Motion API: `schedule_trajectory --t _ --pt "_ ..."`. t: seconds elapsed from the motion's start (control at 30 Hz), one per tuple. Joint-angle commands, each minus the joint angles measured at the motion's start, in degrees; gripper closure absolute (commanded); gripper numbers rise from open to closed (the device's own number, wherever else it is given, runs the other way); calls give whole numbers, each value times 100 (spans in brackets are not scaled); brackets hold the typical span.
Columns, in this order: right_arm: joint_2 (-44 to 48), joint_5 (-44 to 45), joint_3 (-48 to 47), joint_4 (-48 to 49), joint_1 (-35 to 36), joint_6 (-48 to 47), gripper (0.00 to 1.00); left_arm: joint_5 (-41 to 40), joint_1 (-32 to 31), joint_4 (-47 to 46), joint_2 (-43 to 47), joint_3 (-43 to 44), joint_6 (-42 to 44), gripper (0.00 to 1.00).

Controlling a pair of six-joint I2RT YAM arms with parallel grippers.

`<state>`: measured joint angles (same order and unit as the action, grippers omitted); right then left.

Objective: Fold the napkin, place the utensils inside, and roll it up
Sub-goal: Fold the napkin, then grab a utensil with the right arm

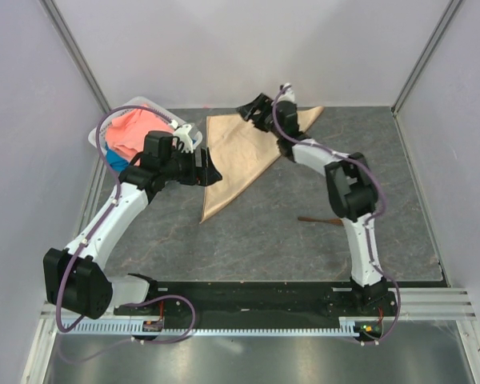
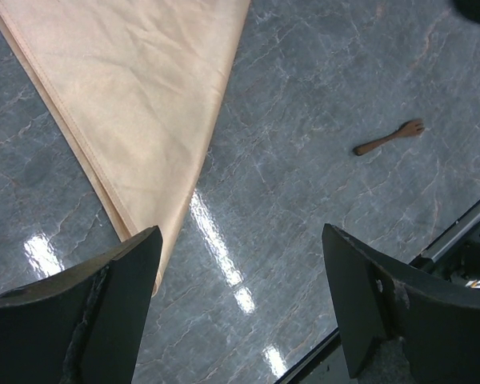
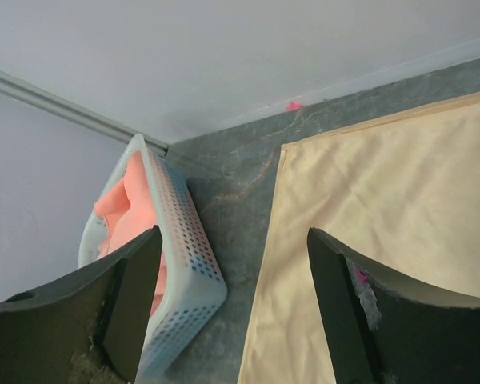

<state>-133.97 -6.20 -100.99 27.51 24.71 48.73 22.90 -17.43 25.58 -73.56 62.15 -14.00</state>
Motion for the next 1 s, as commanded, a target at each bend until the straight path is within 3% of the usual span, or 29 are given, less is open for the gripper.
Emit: schedule_trajectory --t 0.0,0.2,0.33,0.47,0.67,0.97 --pt "1598 144 1051 -1087 -386 -715 21 215 20 -194 26 -89 -6 13" --pt "2873 109 2300 -2652 -1002 -1128 28 180 -15 -203 -62 -89 72 15" --pt "3789 811 2996 -4170 -1056 -1234 28 172 -15 -124 -97 -54 126 15" --pt "5149 797 4337 -4622 -1091 -771 33 180 -23 -133 -167 -19 90 14" --pt "6320 646 5351 -5553 -1232 -154 43 277 -15 -133 -168 -19 73 14" --pt "6832 733 6160 -6187 -1276 242 44 391 -15 -115 -45 -28 81 14"
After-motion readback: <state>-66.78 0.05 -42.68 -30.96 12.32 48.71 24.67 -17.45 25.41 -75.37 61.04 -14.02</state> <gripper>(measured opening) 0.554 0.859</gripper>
